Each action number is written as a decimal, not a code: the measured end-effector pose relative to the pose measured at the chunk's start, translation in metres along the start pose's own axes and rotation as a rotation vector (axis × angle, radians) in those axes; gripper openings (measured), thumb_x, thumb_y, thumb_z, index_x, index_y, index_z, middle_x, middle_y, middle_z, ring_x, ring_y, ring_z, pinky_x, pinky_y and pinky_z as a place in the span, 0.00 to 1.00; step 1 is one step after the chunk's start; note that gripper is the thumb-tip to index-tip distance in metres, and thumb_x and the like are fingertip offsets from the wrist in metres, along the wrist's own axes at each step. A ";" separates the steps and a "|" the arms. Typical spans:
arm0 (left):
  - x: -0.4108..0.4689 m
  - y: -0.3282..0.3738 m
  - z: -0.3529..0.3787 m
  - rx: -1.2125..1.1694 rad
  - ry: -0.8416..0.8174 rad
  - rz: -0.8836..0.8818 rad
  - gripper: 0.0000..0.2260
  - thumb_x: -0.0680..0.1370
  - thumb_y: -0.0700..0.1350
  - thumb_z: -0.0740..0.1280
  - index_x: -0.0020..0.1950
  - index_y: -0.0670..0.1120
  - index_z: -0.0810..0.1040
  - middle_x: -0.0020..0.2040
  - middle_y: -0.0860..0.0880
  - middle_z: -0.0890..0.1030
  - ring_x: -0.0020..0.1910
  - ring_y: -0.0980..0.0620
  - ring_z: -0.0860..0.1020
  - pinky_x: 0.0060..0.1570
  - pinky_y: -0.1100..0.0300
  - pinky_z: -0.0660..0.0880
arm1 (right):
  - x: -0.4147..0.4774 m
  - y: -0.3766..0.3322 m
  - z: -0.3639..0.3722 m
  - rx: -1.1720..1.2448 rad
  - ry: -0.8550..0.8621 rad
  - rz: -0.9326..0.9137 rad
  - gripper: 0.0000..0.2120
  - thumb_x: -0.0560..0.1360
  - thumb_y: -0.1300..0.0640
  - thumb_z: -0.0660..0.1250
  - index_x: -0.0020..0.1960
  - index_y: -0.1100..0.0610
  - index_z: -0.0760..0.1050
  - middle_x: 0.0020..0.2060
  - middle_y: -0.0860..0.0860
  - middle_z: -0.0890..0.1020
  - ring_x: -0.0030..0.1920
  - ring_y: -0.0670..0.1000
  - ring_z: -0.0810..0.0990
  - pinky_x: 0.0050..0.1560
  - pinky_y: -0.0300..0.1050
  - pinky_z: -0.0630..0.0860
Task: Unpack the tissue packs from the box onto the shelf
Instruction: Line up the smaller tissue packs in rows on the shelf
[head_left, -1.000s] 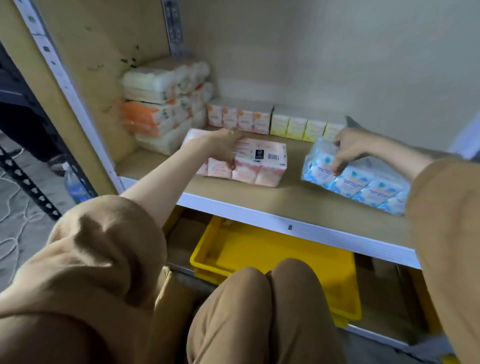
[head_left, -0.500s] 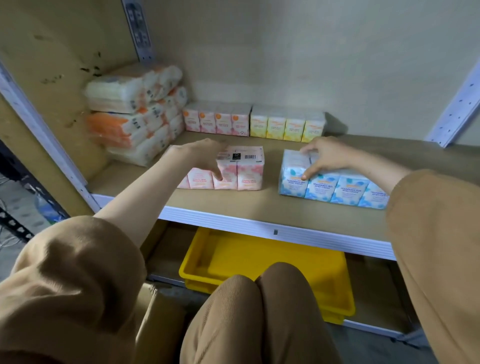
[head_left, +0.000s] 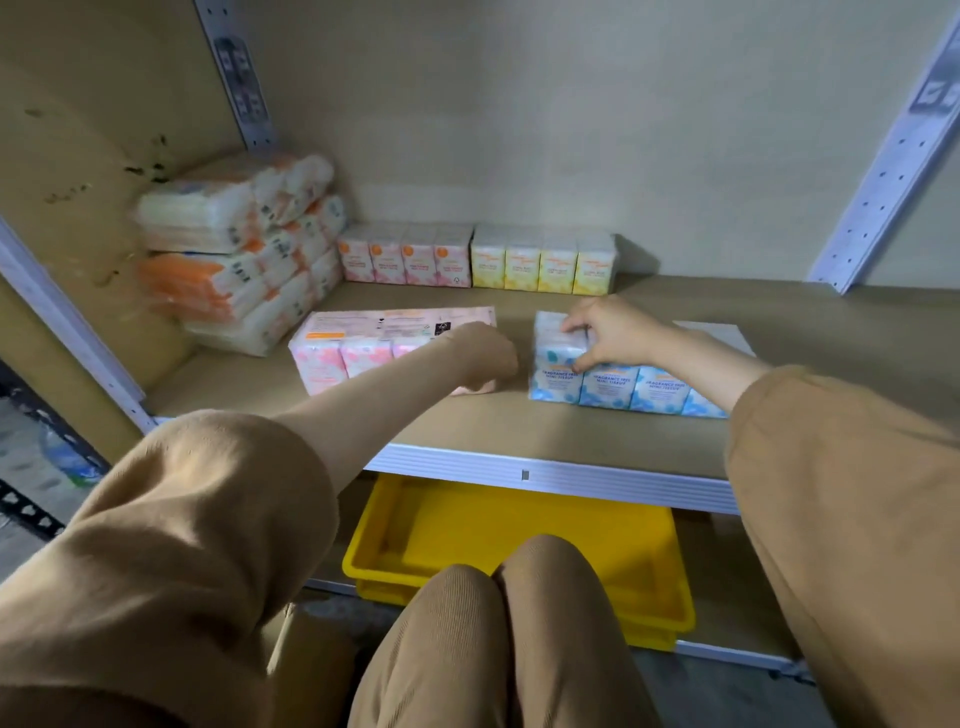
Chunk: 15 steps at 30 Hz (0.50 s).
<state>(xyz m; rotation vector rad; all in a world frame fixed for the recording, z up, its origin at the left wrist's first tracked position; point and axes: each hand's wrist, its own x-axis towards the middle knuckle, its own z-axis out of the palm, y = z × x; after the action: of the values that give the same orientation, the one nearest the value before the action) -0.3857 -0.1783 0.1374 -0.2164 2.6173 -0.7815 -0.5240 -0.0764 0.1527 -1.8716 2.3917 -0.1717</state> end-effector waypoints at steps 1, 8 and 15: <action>-0.001 0.000 0.000 0.051 -0.028 -0.017 0.15 0.76 0.34 0.62 0.61 0.43 0.76 0.62 0.47 0.78 0.61 0.45 0.76 0.55 0.54 0.76 | 0.000 0.001 0.001 -0.007 -0.004 -0.006 0.24 0.68 0.55 0.74 0.59 0.66 0.75 0.59 0.60 0.77 0.58 0.60 0.74 0.60 0.50 0.71; -0.020 -0.021 -0.031 -0.010 -0.026 -0.199 0.06 0.78 0.43 0.60 0.45 0.45 0.75 0.55 0.45 0.80 0.57 0.43 0.77 0.53 0.52 0.75 | 0.000 0.001 -0.001 -0.029 -0.018 -0.033 0.29 0.70 0.54 0.72 0.68 0.60 0.69 0.63 0.56 0.74 0.63 0.56 0.71 0.62 0.48 0.69; -0.075 -0.092 -0.040 -0.631 0.685 -0.607 0.14 0.73 0.40 0.67 0.57 0.46 0.81 0.58 0.41 0.82 0.58 0.42 0.79 0.56 0.55 0.74 | -0.001 -0.001 0.000 -0.002 0.007 -0.007 0.29 0.70 0.54 0.72 0.69 0.59 0.68 0.60 0.56 0.75 0.61 0.56 0.72 0.58 0.47 0.69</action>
<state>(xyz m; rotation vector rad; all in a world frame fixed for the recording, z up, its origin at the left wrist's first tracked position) -0.3312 -0.2158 0.2431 -1.1354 3.4380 -0.1482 -0.5225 -0.0756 0.1533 -1.8845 2.3911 -0.1767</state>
